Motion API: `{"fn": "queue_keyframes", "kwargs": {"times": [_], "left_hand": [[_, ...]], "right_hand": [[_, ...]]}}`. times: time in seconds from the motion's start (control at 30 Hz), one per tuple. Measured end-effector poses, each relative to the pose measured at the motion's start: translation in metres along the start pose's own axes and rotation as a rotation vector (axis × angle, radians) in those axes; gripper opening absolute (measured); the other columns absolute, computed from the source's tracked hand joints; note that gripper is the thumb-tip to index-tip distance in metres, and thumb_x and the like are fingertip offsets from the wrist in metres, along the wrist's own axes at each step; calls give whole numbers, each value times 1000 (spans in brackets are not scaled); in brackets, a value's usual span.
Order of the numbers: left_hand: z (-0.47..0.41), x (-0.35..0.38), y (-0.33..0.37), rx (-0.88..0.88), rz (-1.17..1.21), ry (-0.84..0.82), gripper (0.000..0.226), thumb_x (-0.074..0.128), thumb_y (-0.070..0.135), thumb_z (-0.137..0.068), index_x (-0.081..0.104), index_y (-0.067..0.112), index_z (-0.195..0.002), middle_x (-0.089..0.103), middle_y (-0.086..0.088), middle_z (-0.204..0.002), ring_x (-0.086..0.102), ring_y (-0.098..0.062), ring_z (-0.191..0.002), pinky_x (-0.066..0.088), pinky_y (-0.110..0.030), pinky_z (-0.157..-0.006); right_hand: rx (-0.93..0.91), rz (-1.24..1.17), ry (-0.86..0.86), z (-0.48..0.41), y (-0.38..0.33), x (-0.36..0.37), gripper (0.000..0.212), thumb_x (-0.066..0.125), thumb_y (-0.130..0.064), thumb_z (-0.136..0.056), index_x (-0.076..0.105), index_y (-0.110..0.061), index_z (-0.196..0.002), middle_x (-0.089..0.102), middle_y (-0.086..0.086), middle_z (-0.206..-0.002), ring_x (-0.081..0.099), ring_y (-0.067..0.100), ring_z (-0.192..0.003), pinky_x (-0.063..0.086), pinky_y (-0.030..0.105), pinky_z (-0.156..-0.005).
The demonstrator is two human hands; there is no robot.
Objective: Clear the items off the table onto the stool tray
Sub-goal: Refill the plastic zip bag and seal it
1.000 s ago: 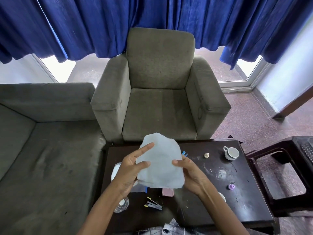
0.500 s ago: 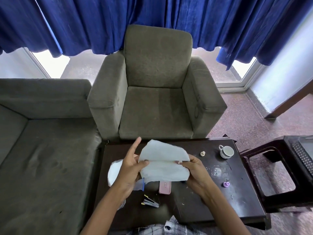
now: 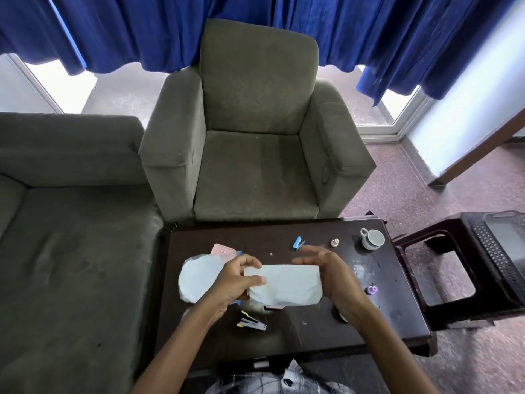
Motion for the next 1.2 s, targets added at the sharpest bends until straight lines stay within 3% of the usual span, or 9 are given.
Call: {"fn": "queue_keyframes", "kwargs": {"times": [0.1,0.17,0.3,0.47,0.67,0.73,0.83,1.0,1.2], "left_hand": [[-9,6,-7,64,-113,2,25,67,-4,-77,55,19,-80,60,0,-85,55,-7,-69,44,-9,-53],[-16,12,-14,95,-170,-7,27,67,-2,-76,56,22,-79,60,1,-90,56,-7,-75,45,-9,-59],[-33,24,-24,68,-211,-71,28,65,-2,-77,58,25,-81,62,3,-90,58,-11,-82,48,-22,-68],[-56,34,-28,-146,-36,-34,22,60,-7,-82,58,16,-84,66,-2,-88,62,-11,-73,54,-18,-54],[-78,49,-25,-231,-84,108,14,53,10,-91,56,22,-83,64,-2,-96,59,-9,-71,43,-20,-62],[-80,58,-25,-270,-103,96,13,53,12,-91,56,23,-84,65,-2,-98,60,-9,-73,43,-21,-63],[-81,62,-30,-318,-105,120,11,53,13,-91,57,22,-87,66,-3,-100,61,-11,-79,44,-21,-67],[-75,58,-45,-399,-95,179,12,48,12,-93,58,19,-93,67,-2,-101,62,-14,-82,46,-23,-68],[-60,50,-67,-468,-83,223,13,49,13,-94,60,21,-92,68,-2,-103,64,-15,-85,46,-25,-69]], "right_hand": [[196,25,87,4,22,-8,41,49,-47,-89,63,-14,-108,68,14,-95,64,24,-80,50,31,-66],[219,82,103,11,31,-14,26,62,-22,-86,60,-8,-108,63,11,-91,62,20,-67,52,27,-52],[246,36,215,9,46,-32,16,57,16,-79,60,0,-82,58,14,-76,58,16,-50,53,24,-40],[248,-42,372,-17,54,-71,23,51,20,-80,57,3,-67,57,14,-69,56,26,-58,53,21,-40],[222,222,609,-76,57,-140,26,51,20,-75,55,0,-59,48,8,-57,55,22,-49,43,15,-33],[235,368,640,-101,67,-155,20,49,17,-72,64,5,-66,52,10,-54,58,25,-62,47,19,-42],[235,529,623,-134,83,-162,28,50,11,-70,71,6,-88,69,24,-82,64,36,-87,47,32,-72],[315,667,533,-168,100,-154,26,44,7,-75,67,-3,-81,67,26,-97,61,35,-86,40,29,-71],[305,876,369,-184,115,-139,33,39,6,-83,65,-1,-103,66,21,-111,62,35,-103,48,33,-83]]}}
Point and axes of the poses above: each hand's wrist, its own z-axis away from the middle knuckle, its own x-axis out of the palm, y = z × x, the point moved 3 cm from there along -z, towards the middle knuckle
